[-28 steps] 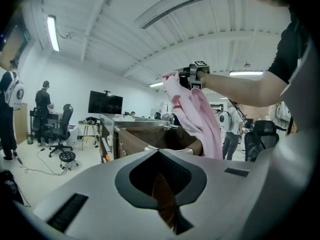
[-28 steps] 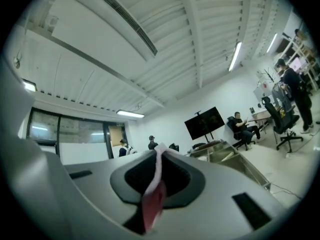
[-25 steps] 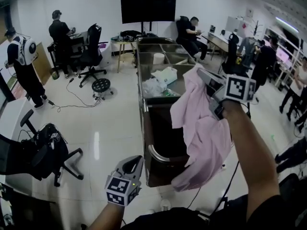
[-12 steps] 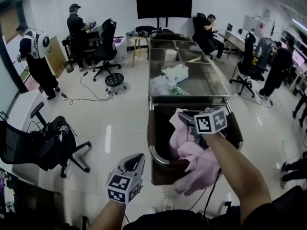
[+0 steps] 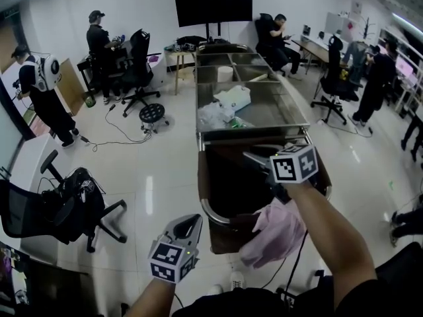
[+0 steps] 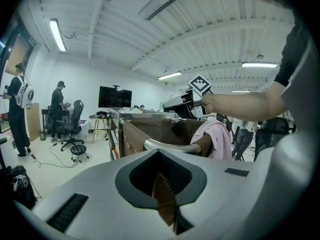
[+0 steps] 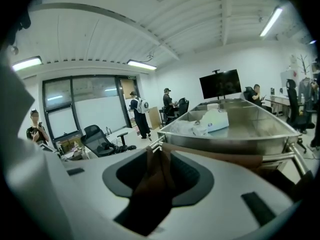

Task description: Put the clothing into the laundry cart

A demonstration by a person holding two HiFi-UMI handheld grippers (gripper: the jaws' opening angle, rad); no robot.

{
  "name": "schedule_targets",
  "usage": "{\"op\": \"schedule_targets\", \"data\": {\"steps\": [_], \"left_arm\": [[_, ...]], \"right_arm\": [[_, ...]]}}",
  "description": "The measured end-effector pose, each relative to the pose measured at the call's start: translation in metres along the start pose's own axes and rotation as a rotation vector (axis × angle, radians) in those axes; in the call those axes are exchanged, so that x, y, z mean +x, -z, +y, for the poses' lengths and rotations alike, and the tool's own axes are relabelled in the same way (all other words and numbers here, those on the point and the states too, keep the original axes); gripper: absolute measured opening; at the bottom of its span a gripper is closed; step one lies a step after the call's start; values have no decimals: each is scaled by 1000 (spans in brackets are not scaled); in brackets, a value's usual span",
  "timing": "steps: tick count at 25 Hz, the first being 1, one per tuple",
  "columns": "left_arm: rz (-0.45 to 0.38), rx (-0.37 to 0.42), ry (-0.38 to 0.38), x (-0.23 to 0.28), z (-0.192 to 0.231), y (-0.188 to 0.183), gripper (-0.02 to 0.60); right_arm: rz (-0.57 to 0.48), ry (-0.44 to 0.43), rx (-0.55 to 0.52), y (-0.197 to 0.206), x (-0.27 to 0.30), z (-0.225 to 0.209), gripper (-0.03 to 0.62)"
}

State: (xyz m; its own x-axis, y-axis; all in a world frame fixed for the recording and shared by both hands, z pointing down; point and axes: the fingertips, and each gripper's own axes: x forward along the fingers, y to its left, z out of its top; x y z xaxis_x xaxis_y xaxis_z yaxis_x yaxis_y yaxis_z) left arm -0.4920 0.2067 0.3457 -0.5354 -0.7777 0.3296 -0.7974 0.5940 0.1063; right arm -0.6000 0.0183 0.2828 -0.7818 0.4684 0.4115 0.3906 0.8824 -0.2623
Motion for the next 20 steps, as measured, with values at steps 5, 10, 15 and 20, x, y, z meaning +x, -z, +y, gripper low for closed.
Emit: {"op": "schedule_targets", "data": {"steps": [5,10,15,20], "left_arm": [[3,13,57,-9,-11,3,-2],[64,30,153,-14,-29,17,-2],[25,69,251,-8,-52,16,-2],[44,82,392,-10,-99,34,-2]], "right_arm": [[-68,11,-24,-9,-32,29,172],[-175,58,-9,-8,-86,62,172],[-258,147,46,24,-141,75,172],[-386,245,198,91,-199,97,170]]}}
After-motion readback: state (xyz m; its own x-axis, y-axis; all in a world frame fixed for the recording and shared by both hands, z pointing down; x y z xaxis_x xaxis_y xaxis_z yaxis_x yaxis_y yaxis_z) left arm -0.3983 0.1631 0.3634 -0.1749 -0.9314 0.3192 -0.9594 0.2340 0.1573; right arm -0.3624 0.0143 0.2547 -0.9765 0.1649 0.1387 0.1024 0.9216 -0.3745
